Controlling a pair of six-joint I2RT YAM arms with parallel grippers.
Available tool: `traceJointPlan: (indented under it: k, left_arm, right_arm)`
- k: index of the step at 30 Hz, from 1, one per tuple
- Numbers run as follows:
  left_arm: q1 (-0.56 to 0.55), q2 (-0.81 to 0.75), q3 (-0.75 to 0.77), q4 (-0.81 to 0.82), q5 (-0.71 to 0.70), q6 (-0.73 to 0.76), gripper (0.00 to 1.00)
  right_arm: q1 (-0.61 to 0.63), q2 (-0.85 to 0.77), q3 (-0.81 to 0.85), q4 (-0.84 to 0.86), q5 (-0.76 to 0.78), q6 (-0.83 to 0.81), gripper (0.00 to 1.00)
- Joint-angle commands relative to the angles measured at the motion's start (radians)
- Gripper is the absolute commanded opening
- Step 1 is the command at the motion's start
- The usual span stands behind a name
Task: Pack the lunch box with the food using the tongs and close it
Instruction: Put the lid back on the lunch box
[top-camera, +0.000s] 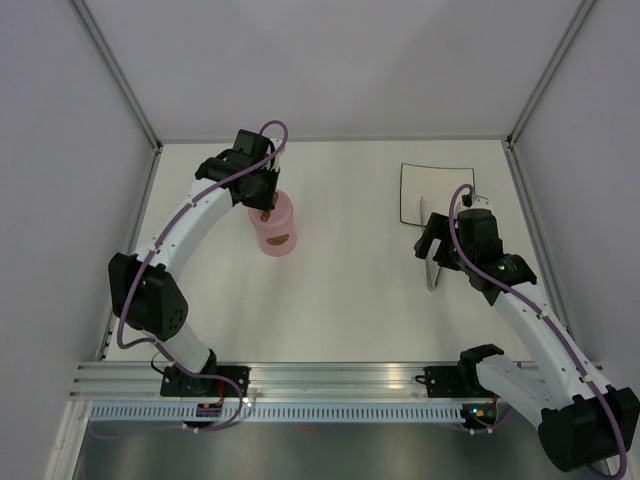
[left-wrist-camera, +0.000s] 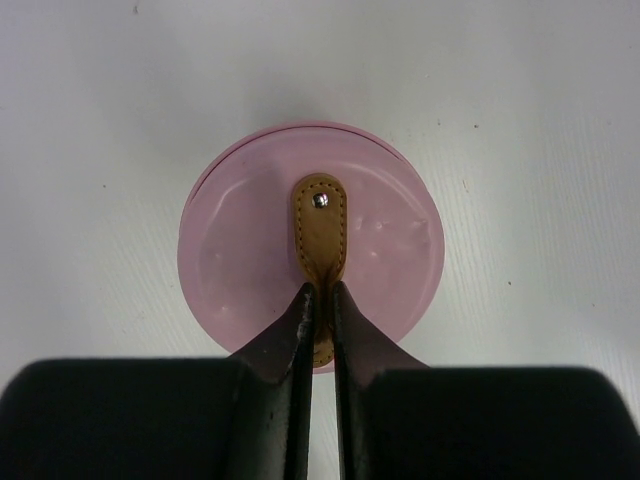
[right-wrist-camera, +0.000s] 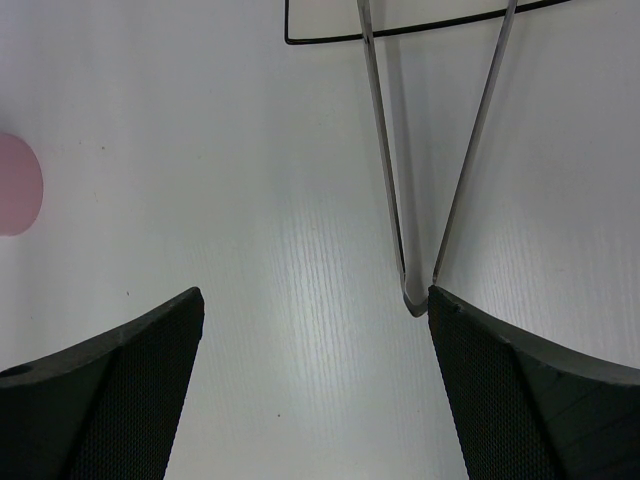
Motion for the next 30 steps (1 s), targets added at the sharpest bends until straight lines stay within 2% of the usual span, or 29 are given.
traceJointPlan:
  k: [1,11,13,14,18,22,30]
  left_arm:
    - [0.004,0.017,-0.005,0.016,0.010,0.036,0.14]
    - [0.007,0.054,-0.026,0.021,0.025,0.056,0.14]
    - [0.020,0.062,-0.040,0.036,0.066,0.045,0.14]
    - [0.044,0.048,-0.061,0.065,0.179,0.024,0.14]
    - [0.067,0.031,-0.055,0.070,0.214,0.028,0.14]
    - [0.067,0.031,-0.048,0.002,0.220,0.062,0.14]
    - [0.055,-0.042,-0.149,-0.050,0.310,0.044,0.14]
  right_arm:
    - [-0.003,-0.003,0.029,0.013,-0.003,-0.006,0.98]
    - [-0.003,0.004,0.030,0.016,-0.009,-0.006,0.98]
    - [-0.003,0.001,0.027,0.015,-0.014,-0.009,0.98]
    - [-0.003,-0.007,0.024,0.016,-0.012,-0.014,0.98]
    - [-0.003,-0.015,0.024,0.015,-0.008,-0.018,0.98]
    - [-0.003,-0.013,0.015,0.021,-0.008,-0.020,0.98]
    - [-0.003,-0.009,0.000,0.038,-0.029,-0.012,0.98]
